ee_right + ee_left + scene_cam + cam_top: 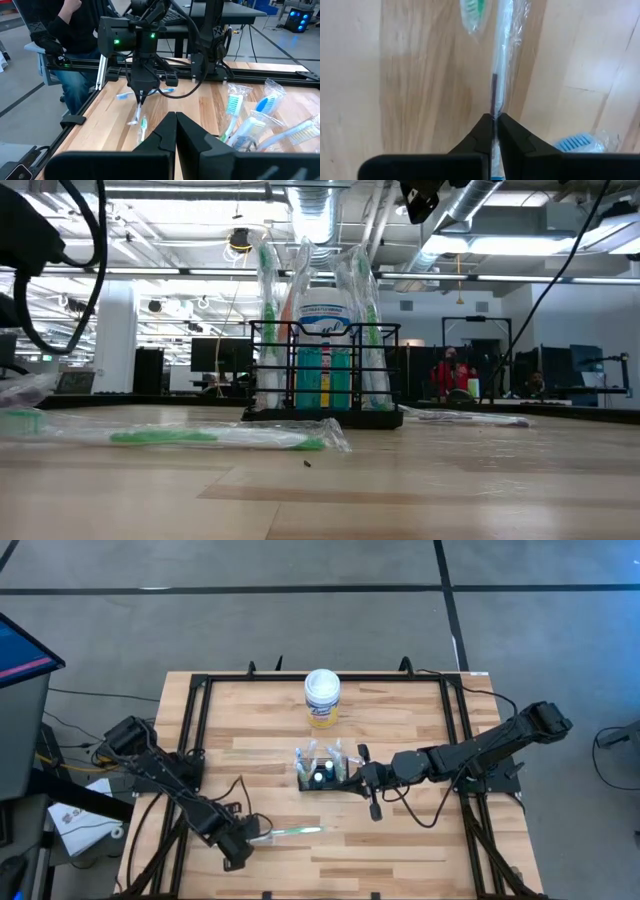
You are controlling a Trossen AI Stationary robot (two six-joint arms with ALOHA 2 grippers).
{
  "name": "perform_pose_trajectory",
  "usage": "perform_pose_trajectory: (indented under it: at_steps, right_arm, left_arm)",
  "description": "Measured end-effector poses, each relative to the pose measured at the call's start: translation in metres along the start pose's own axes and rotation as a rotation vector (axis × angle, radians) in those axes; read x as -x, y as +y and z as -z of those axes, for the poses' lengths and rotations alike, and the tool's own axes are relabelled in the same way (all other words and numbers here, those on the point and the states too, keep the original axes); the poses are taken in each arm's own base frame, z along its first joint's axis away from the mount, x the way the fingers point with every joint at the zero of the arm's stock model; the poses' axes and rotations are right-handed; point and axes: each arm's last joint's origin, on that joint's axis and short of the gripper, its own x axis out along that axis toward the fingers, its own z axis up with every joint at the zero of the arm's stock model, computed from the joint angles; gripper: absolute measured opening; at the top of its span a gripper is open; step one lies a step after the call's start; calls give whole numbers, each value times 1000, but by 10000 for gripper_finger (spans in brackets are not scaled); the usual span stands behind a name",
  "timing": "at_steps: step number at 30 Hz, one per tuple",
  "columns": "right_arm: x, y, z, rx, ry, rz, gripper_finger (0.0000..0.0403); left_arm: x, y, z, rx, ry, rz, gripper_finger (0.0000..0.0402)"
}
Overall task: Pick & Place toothbrushing station
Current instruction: Put the bottom purple toothbrush into the mesh organizer
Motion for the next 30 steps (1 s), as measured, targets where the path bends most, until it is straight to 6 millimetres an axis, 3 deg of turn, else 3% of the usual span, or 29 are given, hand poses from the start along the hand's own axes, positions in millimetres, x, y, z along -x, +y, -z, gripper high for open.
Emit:
perform_pose_trajectory:
  at_steps: [13, 23, 30]
  right_arm:
    - [0, 0, 0, 0, 0, 0, 0]
    - [0, 0, 0, 0, 0, 0, 0]
    - [0, 0, 0, 0, 0, 0, 0]
  left_arm:
    - [2, -1, -7, -5, -115, -29, 7]
    - [30, -25, -31, -154, -342, -51, 8]
    - [40, -28, -40, -203, -522, -184, 8]
